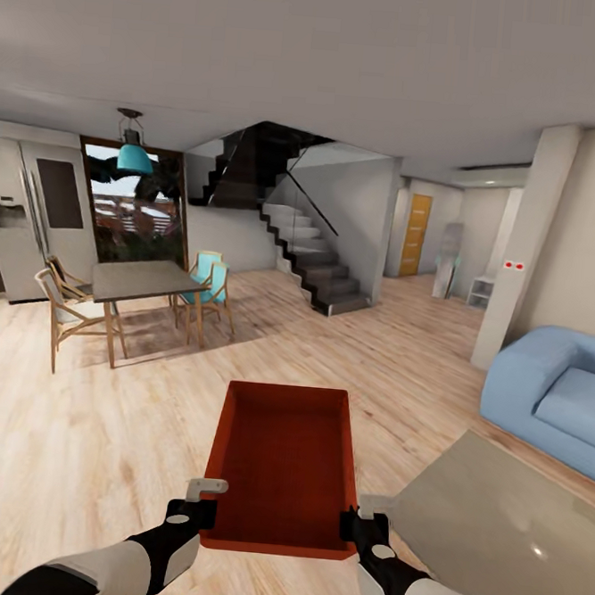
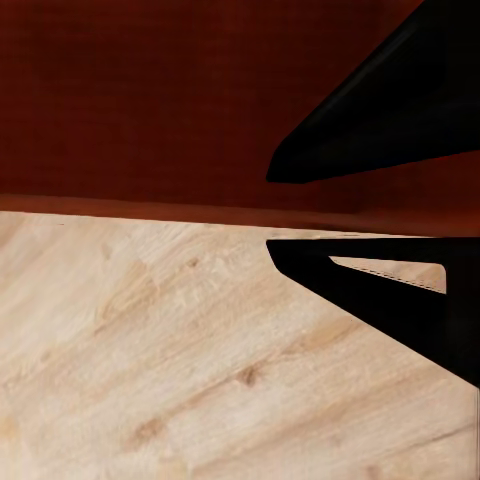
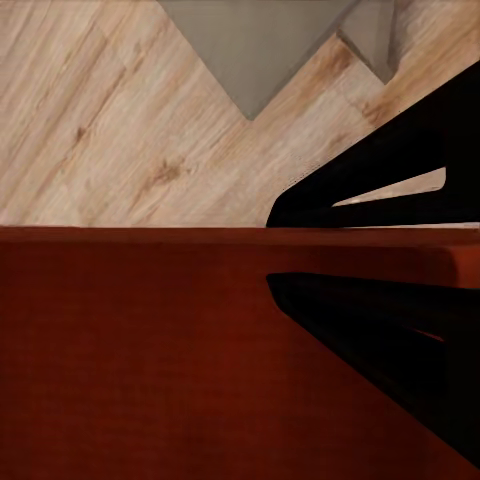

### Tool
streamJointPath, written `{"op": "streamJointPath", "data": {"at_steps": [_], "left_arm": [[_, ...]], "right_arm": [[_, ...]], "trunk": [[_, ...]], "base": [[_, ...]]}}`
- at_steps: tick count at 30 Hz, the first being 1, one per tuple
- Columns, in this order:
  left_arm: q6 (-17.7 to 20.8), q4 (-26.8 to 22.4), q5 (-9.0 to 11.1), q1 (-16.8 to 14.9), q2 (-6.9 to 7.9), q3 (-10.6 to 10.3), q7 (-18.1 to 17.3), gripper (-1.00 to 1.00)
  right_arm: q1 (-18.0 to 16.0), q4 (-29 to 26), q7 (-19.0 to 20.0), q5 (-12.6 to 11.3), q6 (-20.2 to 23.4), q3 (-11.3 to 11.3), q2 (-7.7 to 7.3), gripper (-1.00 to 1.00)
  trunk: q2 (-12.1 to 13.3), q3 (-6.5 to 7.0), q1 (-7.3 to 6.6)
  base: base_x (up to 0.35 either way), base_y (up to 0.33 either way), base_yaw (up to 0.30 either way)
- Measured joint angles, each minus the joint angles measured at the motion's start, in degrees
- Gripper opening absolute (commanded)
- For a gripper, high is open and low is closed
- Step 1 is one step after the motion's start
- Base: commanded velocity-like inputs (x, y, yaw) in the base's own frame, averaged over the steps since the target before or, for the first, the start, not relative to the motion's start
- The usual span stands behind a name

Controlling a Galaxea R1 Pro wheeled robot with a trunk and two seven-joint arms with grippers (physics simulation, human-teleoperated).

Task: Move the two storage containers from the living room to the garage. In the garage, place one container on the floor and stack the other container on top of it (either order is fine).

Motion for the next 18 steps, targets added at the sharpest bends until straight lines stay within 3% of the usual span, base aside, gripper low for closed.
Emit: {"op": "streamJointPath", "data": {"at_steps": [7, 18], "left_arm": [[0.0, 0.0, 0.1, 0.0, 0.02, -0.1, -0.1, -1.0], [-0.1, 0.0, 0.2, 0.0, 0.03, -0.1, -0.1, -1.0]], "right_arm": [[0.0, 0.0, 0.0, 0.0, 0.0, 0.0, 0.0, -1.0], [0.0, 0.0, 0.0, 0.0, -0.1, 0.0, 0.0, -1.0]], "trunk": [[0.0, 0.0, -0.01], [0.0, 0.0, -0.03]], "base": [[0.035, 0.0, 0.26], [0.277, 0.0, 0.019]]}}
